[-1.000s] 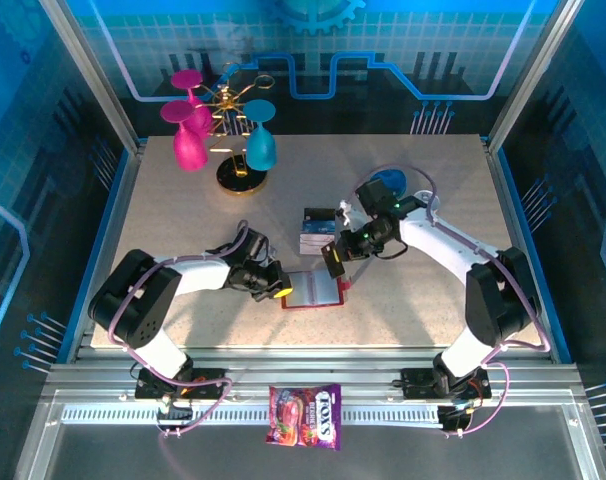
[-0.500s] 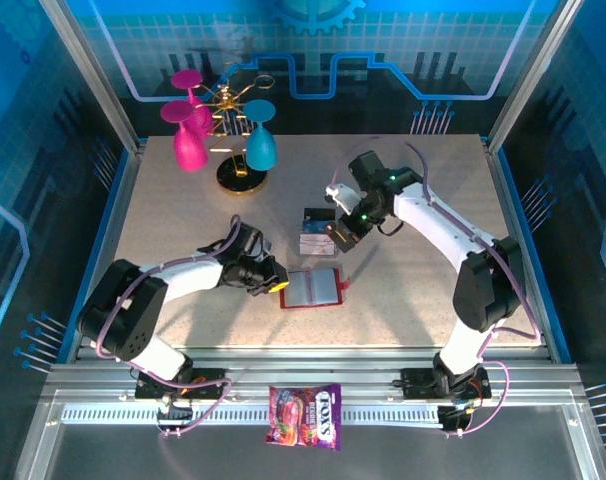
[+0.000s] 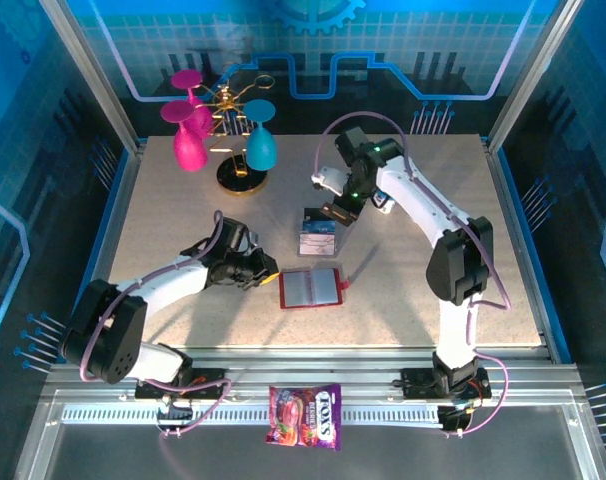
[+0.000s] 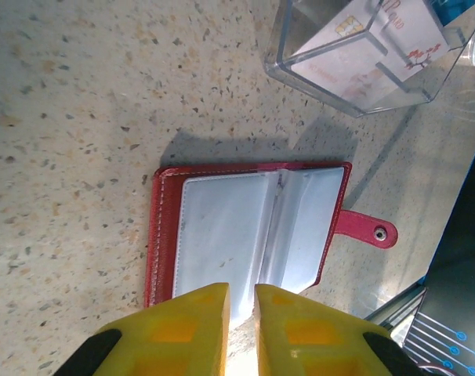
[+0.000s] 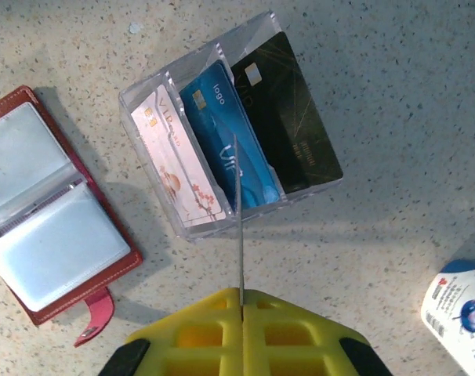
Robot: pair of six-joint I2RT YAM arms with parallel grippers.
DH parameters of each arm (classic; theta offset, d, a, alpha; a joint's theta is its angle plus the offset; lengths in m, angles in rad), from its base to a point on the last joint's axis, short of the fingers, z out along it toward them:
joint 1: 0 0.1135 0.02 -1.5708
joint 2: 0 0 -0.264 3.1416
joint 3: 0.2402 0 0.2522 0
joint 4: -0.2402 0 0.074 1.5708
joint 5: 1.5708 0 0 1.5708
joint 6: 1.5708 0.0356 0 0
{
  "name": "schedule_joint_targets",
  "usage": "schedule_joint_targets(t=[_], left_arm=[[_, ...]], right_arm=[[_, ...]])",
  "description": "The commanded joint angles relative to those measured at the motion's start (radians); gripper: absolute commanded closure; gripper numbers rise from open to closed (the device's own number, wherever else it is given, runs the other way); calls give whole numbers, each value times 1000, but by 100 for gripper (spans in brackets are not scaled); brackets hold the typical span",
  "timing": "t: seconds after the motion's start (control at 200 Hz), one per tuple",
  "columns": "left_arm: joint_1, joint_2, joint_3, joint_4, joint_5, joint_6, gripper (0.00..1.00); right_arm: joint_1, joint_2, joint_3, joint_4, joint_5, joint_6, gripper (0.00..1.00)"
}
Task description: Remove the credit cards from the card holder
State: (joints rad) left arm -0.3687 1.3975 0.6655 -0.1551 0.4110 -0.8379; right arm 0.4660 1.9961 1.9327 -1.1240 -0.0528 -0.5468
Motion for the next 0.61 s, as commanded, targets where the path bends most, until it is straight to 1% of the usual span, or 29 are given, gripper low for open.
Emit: schedule_joint_targets(t=[0.0,0.155,0.375,0.6], left_arm=[[17,-39,-23,-43,-19,8,83],[33,-55,-40,-49,-23,7,83],[41,-55,-49,-44,-24,-3,83],[52,-57,-53,-47,-24,-3,83]], right_arm=[[6,60,92,-101,3,-118,100],[10,154,232,-177,16,-173,100],[20,287,427,-273,39,-209,100],[42,370,530,-293,46,-255,100]])
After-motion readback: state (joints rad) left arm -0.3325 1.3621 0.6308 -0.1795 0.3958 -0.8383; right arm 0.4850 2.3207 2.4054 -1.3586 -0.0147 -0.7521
